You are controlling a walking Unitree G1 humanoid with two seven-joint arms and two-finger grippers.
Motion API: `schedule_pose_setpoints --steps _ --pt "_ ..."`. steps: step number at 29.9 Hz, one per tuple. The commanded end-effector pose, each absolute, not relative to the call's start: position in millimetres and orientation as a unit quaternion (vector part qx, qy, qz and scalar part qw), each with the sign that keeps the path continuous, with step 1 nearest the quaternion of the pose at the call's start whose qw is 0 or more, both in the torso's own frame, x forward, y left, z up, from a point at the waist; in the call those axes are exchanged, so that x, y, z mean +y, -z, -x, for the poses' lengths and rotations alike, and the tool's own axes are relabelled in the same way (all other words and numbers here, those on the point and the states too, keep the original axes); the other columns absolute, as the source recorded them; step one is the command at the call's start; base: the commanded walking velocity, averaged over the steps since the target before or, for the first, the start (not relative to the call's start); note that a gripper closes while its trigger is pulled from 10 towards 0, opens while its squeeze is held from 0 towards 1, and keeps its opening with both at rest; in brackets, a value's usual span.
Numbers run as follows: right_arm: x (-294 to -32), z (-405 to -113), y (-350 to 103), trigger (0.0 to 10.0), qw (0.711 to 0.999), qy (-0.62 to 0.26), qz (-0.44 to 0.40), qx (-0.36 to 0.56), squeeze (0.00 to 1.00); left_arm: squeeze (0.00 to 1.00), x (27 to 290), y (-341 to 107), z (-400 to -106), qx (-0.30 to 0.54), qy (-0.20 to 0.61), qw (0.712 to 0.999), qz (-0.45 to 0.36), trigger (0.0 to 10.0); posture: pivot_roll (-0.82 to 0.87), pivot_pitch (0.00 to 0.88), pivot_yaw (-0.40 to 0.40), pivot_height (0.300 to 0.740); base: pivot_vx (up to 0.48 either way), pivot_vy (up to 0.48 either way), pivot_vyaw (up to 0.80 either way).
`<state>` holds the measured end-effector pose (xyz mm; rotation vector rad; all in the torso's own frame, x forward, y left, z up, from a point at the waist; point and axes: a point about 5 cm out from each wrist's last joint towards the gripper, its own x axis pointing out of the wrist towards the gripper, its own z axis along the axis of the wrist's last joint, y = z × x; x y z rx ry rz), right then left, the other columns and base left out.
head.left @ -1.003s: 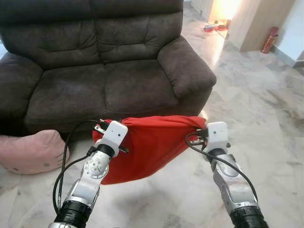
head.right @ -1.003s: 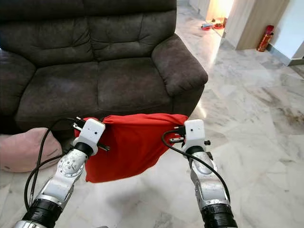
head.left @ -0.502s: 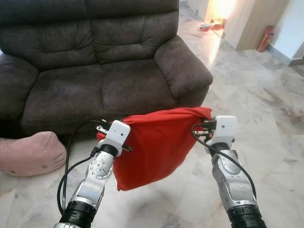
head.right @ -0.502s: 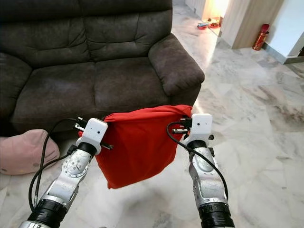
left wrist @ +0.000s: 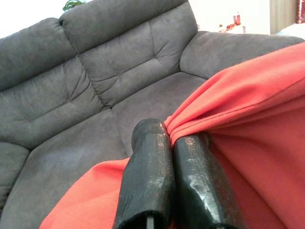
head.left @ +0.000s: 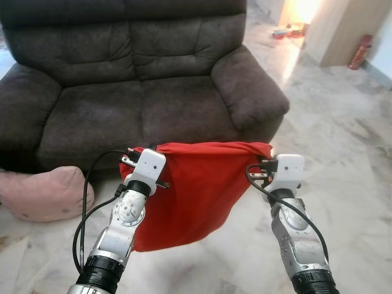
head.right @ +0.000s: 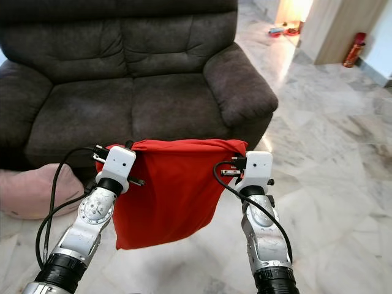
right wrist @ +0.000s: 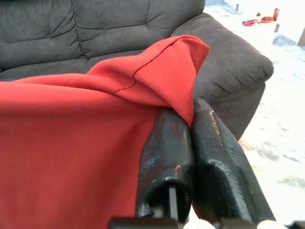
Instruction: Move the pillow to the sofa from floor
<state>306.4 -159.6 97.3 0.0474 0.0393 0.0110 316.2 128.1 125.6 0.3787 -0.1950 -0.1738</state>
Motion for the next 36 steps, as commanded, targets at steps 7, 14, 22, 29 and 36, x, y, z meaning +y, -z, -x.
schedule_pose_setpoints --steps 7,14,22,29,36 --pt "-165.7 -312.6 -110.2 10.0 0.999 0.017 -0.035 -0.009 0.0 0.0 131.0 -156.3 -320.2 -0.168 0.068 0.968 -0.173 10.0 0.1 0.042 0.006 0.74 0.301 0.0 -0.18" --pt "-165.4 -313.6 -108.0 10.0 0.999 0.016 -0.028 -0.001 0.0 0.0 131.1 -155.7 -320.5 -0.167 0.071 0.968 -0.171 10.0 0.1 0.025 0.007 0.74 0.345 0.0 -0.8" --pt "-171.4 -314.1 -107.2 10.0 0.999 0.031 -0.023 0.0 0.0 0.0 130.5 -155.2 -320.5 -0.168 0.074 0.968 -0.17 10.0 0.09 0.014 0.008 0.74 0.358 0.0 -0.07" --pt "-173.7 -314.0 -106.7 10.0 0.999 0.039 -0.02 0.001 0.0 0.0 129.9 -154.4 -319.7 -0.167 0.078 0.968 -0.17 10.0 0.1 0.011 0.006 0.74 0.35 0.0 0.0" --pt "-174.9 -315.0 -108.4 10.0 0.999 0.042 -0.017 -0.003 0.0 0.0 130.0 -154.8 -319.7 -0.167 0.077 0.968 -0.172 10.0 0.1 0.027 0.004 0.74 0.371 0.0 0.0"
